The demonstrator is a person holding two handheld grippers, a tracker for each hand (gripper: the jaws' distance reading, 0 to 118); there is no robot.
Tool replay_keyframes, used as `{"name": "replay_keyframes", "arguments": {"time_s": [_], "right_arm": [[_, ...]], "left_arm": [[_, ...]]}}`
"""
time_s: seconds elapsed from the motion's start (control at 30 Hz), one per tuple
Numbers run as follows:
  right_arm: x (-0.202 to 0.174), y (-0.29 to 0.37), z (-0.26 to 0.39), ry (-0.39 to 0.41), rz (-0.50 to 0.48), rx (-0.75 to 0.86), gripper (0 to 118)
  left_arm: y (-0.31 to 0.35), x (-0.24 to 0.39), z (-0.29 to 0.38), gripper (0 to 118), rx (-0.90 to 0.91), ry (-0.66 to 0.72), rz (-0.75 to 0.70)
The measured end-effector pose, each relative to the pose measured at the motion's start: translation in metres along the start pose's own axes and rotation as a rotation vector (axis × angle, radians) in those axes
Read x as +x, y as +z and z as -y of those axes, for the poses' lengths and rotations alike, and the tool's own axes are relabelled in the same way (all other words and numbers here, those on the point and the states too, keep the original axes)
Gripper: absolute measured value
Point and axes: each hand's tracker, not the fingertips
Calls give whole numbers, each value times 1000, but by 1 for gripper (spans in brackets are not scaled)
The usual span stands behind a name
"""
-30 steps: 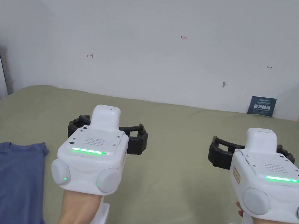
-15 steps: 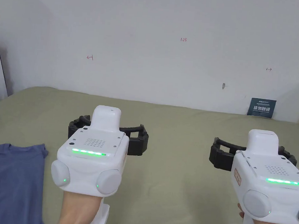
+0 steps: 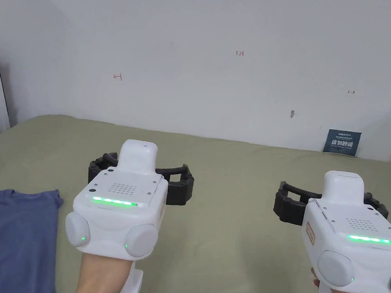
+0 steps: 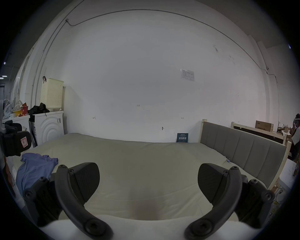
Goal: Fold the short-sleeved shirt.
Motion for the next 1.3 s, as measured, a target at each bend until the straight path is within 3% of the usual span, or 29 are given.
{"name": "replay_keyframes", "arguments": {"time_s": [1.3], "right_arm": [[1, 2, 1, -15, -5, 8, 118]], "left_arm": [[3, 0, 0, 118, 9, -1, -3]]}}
